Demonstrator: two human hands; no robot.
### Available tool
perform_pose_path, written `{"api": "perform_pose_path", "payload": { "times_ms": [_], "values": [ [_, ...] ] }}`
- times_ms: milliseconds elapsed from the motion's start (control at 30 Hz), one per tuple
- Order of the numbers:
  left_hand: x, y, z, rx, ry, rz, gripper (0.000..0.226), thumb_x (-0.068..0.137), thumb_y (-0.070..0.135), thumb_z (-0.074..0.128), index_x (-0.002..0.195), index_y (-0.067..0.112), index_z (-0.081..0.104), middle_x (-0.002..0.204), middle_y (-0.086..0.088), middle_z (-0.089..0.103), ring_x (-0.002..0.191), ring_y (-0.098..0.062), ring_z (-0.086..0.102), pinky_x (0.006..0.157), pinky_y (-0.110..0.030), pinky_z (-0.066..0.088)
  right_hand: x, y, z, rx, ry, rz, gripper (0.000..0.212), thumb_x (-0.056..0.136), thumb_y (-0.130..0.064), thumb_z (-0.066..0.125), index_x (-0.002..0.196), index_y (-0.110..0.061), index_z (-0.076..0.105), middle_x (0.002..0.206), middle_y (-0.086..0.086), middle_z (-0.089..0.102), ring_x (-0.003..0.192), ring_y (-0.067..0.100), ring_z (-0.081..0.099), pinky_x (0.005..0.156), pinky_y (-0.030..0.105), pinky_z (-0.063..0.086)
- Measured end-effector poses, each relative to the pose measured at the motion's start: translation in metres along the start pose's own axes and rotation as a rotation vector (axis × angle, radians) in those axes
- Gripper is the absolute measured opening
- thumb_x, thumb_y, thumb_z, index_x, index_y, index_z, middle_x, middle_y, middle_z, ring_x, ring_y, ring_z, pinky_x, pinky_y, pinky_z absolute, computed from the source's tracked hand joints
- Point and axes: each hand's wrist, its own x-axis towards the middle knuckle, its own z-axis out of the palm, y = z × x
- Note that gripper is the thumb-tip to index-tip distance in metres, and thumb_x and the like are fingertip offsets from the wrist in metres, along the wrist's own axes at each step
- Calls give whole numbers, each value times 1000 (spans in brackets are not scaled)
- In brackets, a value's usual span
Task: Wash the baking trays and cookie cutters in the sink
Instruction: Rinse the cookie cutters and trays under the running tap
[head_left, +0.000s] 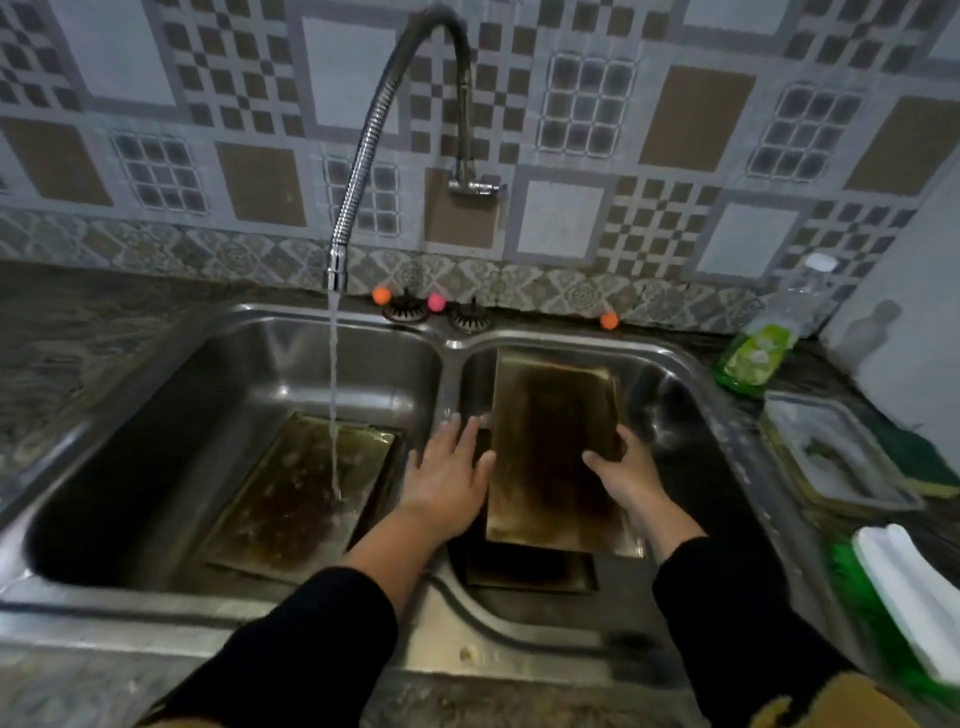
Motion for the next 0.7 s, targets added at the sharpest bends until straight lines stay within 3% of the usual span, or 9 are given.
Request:
{"api": "perform_pose_path", "payload": {
  "times_ms": [100, 300, 400, 500, 567, 700],
  "values": [
    [-3, -16, 11, 222, -105, -112, 74, 100, 45, 33, 152, 19, -12, 157, 1, -26, 145, -18, -22, 116, -56, -5, 9, 25, 5, -152, -5, 84, 61, 85, -23, 69, 140, -22, 41, 139, 6, 47, 125, 27, 48, 103, 48, 42],
    [-2, -17, 19, 393, -1, -94, 76, 97, 52, 28, 151, 18, -13, 157, -1, -25, 144, -17, -24, 117, -53, -9, 25, 52, 30, -261, -88, 159, 65, 88, -13, 66, 144, -14, 35, 142, 8, 45, 130, 29, 44, 106, 38, 36],
    [0, -18, 20, 390, -4, -98, 77, 97, 52, 28, 151, 18, -14, 157, -1, -26, 144, -17, -24, 117, -52, -9, 45, 69, 53, -331, -130, 135, 73, 78, -22, 75, 141, -22, 37, 136, 5, 52, 124, 29, 49, 105, 43, 40],
    [1, -18, 19, 378, -1, -95, 76, 97, 52, 28, 151, 19, -14, 157, -1, -26, 144, -17, -24, 117, -52, -9, 87, 112, 73, -473, -149, 164, 93, 65, -38, 79, 143, -30, 28, 145, 4, 41, 132, 36, 37, 108, 54, 31],
    [2, -18, 19, 366, -4, -92, 75, 97, 52, 27, 151, 19, -14, 157, -1, -26, 143, -16, -24, 117, -51, -11, 77, 106, 74, -543, -164, 165, 95, 70, -37, 77, 147, -29, 21, 151, 3, 30, 137, 37, 27, 108, 55, 22],
    [3, -20, 19, 363, -1, -84, 74, 98, 51, 26, 151, 20, -14, 157, -1, -26, 144, -16, -24, 117, -48, -12, 47, 75, 65, -614, -191, 151, 92, 81, -39, 70, 151, -30, 12, 159, 4, 9, 142, 37, 15, 112, 54, 19]
  ]
}}
